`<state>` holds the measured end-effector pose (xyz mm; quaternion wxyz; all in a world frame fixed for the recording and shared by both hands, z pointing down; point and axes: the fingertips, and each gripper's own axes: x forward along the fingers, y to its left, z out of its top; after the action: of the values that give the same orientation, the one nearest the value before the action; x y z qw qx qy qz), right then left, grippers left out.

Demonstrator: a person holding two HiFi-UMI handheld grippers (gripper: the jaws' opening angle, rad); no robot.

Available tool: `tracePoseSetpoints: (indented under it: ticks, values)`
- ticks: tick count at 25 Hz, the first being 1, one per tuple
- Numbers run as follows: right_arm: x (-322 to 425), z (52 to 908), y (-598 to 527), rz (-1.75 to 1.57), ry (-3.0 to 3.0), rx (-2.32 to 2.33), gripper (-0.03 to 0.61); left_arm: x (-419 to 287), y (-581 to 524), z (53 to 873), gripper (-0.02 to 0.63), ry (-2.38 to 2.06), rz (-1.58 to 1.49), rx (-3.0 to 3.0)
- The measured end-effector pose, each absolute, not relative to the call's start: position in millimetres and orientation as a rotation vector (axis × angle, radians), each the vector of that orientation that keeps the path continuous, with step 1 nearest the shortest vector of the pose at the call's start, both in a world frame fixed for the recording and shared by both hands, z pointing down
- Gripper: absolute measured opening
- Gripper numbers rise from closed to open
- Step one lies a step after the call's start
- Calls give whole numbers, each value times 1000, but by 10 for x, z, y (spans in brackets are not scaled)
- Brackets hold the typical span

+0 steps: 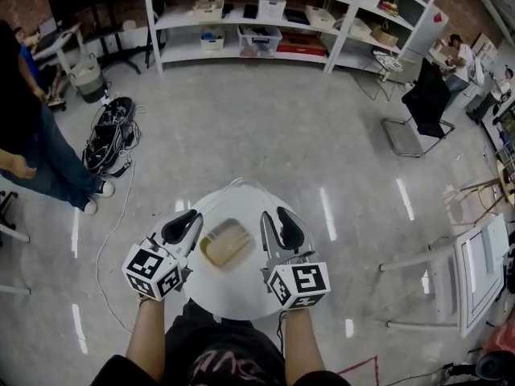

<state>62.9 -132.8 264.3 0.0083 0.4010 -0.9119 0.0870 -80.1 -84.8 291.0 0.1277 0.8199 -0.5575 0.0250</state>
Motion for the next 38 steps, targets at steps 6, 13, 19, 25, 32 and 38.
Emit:
tracePoseSetpoints:
  ticks: [6,13,19,25,32,38]
  values:
    - [724,2486,-1280,231,-2875,1255,133,-703,-801,2747,44,-1643,61,2416]
    - [762,2298,-1206,190,-2902,1264,132,-665,-731,2577,44,-1660,47,2446]
    - [735,2170,-1173,153,-2924,1274,132,-700,-714,2435,44,-1674,37,2481]
    - [866,2180,-1111,135,-2932,1275,130,-561,-650,2459,44,-1678,35,2494]
    - [861,2137,-1100,117,-2933,1258,129,-557,-632,2435,44,-1688,35,2488]
    - [856,2143,-1096,118,-2936,1257,129,-560,-623,2447,44,-1694,32,2483]
